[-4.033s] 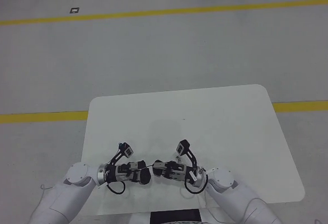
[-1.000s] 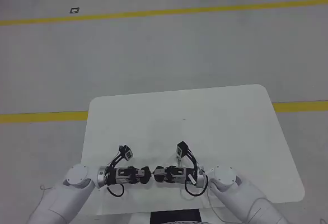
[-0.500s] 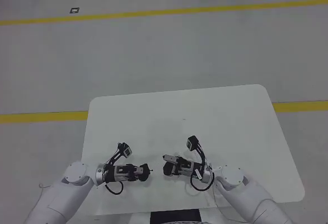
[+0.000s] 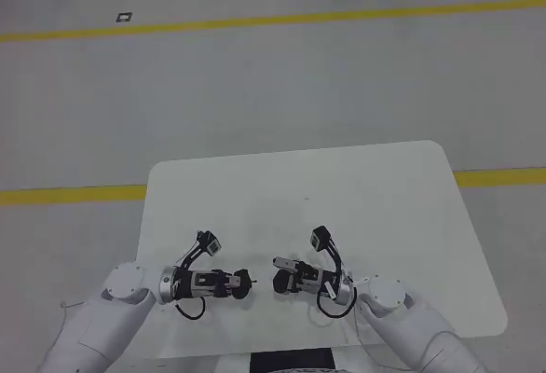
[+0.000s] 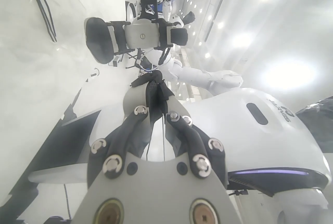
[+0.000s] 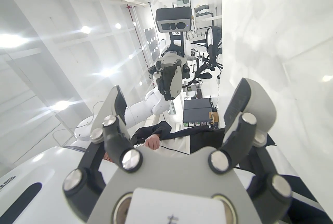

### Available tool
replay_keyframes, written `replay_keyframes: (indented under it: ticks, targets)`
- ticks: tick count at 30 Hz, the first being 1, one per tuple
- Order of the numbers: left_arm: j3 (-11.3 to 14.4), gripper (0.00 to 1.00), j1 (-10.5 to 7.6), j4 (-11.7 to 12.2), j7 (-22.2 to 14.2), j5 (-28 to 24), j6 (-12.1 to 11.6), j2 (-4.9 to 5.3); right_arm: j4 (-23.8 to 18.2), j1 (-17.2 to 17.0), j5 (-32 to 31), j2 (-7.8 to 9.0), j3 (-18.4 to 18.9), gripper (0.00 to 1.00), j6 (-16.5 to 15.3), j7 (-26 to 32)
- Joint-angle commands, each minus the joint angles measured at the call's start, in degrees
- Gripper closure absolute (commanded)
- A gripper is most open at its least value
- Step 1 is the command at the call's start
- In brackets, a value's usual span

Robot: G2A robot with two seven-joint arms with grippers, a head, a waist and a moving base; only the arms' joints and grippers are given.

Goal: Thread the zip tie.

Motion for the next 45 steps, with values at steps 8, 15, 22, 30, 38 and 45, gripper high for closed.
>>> replay_keyframes:
  ticks: [8, 15, 22, 30, 38, 45]
  targets:
    - [-4.72, 1.0, 2.75, -4.23, -4.79, 8.13, 0.0, -1.48, 0.0, 0.0, 0.0, 0.0, 0.0, 0.0, 0.0, 0.0]
    - [-7.72, 1.0, 3.95, -5.75, -4.79, 5.57, 0.0, -2.5, 0.0, 0.0, 0.0, 0.0, 0.0, 0.0, 0.0, 0.0]
    - [-7.55, 1.0, 4.05, -5.73, -2.46, 4.41, 0.0, -2.66, 0.0, 0.0, 0.0, 0.0, 0.0, 0.0, 0.0, 0.0]
    - [-12.14, 1.0, 4.17, -6.17, 2.97, 9.44, 0.0, -2.64, 0.0, 0.0, 0.0, 0.0, 0.0, 0.0, 0.0, 0.0]
    - [-16.68, 1.0, 6.0, -6.27, 3.62, 10.09, 0.0, -3.08, 0.0, 0.0, 0.0, 0.0, 0.0, 0.0, 0.0, 0.0]
    - [-16.68, 1.0, 6.0, -6.27, 3.62, 10.09, 0.0, -3.08, -6.61, 2.01, -10.93, 0.76, 0.63, 0.0, 7.7, -0.96]
